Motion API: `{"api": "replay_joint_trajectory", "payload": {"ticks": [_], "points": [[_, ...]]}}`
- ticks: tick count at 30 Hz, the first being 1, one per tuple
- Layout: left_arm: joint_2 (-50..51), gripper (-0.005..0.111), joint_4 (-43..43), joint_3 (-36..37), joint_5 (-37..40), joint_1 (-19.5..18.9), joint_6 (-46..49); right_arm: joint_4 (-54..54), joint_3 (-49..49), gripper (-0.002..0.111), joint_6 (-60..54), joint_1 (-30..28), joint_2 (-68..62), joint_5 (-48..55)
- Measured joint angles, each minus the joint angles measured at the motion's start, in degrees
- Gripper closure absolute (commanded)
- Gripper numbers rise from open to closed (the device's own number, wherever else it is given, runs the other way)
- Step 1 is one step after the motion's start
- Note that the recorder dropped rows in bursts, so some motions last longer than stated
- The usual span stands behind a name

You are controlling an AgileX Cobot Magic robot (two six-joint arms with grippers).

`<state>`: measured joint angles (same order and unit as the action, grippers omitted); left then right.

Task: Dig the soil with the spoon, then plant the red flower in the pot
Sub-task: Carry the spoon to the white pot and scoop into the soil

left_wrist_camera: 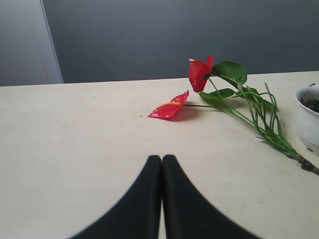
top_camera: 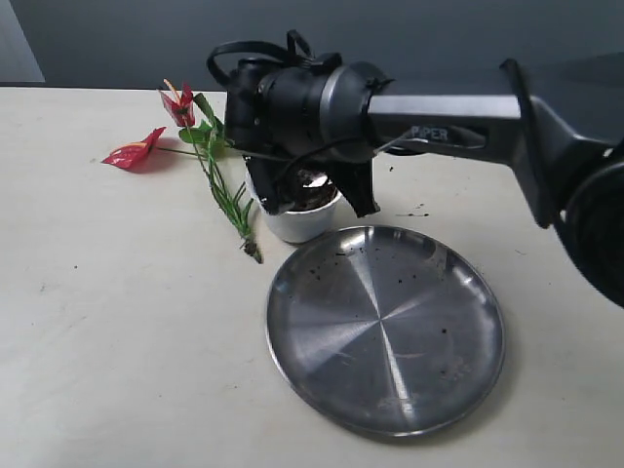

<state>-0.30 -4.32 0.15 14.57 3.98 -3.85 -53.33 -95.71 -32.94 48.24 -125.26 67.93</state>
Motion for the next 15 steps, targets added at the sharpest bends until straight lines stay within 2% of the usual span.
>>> {"api": "replay_joint_trajectory", "payload": {"ticks": [15], "points": [[0.0, 0.105, 0.0, 0.0, 0.0, 0.0, 0.0, -9.8, 0.0, 0.109, -0.1, 4.9, -5.7, -2.4]]}}
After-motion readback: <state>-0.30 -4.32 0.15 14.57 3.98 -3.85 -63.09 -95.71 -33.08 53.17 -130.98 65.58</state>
